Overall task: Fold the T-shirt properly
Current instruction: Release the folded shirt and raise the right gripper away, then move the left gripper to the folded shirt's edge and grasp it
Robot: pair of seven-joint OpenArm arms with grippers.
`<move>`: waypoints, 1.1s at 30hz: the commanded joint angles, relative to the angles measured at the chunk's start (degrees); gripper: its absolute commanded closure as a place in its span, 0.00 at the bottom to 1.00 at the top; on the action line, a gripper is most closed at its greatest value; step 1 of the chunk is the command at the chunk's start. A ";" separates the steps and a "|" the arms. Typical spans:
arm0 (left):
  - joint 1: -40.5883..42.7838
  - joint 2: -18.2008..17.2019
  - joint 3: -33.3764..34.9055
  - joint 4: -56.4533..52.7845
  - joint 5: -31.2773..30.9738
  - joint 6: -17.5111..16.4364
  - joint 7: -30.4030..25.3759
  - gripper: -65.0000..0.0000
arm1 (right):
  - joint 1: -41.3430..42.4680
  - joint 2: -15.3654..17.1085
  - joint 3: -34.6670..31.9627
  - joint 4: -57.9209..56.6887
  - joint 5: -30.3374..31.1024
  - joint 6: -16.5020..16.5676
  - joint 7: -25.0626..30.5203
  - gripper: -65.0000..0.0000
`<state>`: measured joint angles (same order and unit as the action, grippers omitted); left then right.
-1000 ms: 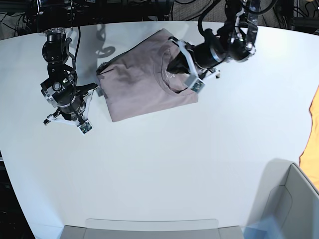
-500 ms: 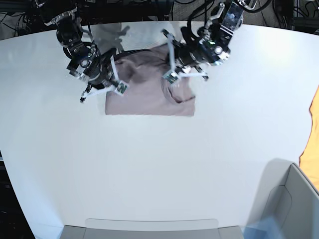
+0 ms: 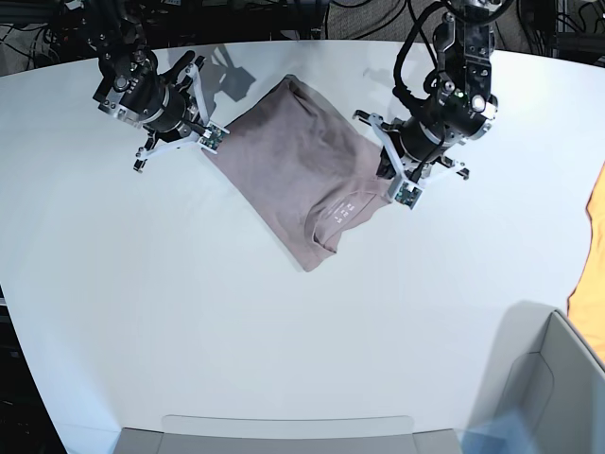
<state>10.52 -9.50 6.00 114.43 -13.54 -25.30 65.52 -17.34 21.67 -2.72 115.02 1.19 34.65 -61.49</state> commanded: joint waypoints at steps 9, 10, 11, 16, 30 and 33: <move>-0.55 -1.45 25.08 1.57 -3.65 -0.33 -1.21 1.00 | -1.43 0.79 18.94 -3.68 0.08 -0.15 0.35 1.00; -0.55 -2.06 27.63 1.30 -3.56 -0.33 -1.03 1.00 | -1.43 0.79 20.35 -4.21 0.08 -0.15 0.44 1.00; -0.63 -2.42 29.56 0.95 -3.38 -0.33 -0.68 1.00 | -1.43 0.88 21.14 -4.47 0.08 -0.15 0.44 1.00; -1.86 -4.53 31.06 -6.96 -3.38 0.20 -0.59 1.00 | -1.51 0.97 21.58 -4.65 0.08 -0.15 0.53 1.00; 1.48 -4.61 0.02 0.16 -3.47 0.02 2.22 1.00 | -1.43 0.61 21.49 -4.82 0.08 -0.15 0.53 1.00; 3.59 -4.26 0.81 2.54 -4.17 -0.33 2.04 1.00 | -1.51 0.61 21.58 -4.82 0.08 -0.15 0.53 1.00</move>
<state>13.89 -13.37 6.87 116.22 -17.85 -25.56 67.68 -19.20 21.56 18.37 109.38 1.34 34.63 -61.34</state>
